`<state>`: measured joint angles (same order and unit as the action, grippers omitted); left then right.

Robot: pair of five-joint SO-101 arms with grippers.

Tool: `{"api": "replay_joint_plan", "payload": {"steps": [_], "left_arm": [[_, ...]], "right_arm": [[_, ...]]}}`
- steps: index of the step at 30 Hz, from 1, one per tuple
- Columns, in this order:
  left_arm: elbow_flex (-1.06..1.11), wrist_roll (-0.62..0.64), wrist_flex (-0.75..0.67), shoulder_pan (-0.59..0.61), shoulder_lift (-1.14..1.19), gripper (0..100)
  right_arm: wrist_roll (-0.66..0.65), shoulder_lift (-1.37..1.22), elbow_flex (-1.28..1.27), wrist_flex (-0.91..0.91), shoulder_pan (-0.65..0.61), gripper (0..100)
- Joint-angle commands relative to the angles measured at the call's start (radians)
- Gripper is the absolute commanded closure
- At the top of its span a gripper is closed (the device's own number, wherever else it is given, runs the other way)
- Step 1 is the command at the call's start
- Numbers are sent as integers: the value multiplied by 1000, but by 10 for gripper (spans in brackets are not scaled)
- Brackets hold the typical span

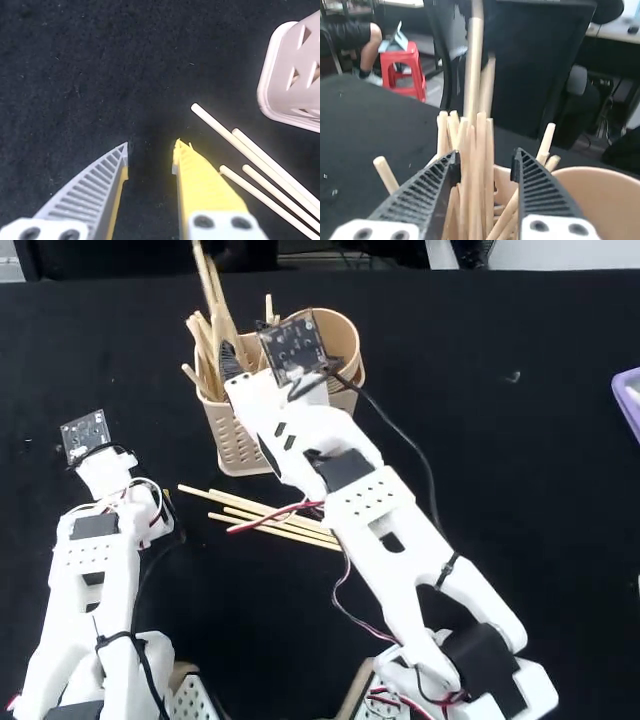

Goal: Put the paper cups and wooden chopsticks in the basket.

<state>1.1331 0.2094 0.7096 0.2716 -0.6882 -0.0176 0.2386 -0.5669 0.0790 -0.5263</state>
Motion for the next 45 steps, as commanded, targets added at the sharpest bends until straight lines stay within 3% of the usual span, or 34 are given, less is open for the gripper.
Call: {"api": "replay_joint_plan", "payload": {"steps": [1,20,24,31,34,39,42,45], "left_arm": [[-7,8,-12,10,-9,845],[-7,6,-14,10,-12,845],[-7,6,-15,10,-12,845],[-7,8,-15,10,-12,845],[-7,9,-15,10,-9,845],[-7,9,-17,10,-8,845],[-7,9,-17,10,-8,845],[-7,9,-17,10,-6,845]], "right_arm": [[8,-8,44,87,-23,835],[6,220,246,126,-72,886],[6,305,249,275,-72,886],[3,506,242,829,-71,888],[-77,516,242,1048,-72,888],[-336,518,125,1298,-72,886],[-423,516,-54,1267,-72,884],[-437,515,-263,1112,-68,841]]}}
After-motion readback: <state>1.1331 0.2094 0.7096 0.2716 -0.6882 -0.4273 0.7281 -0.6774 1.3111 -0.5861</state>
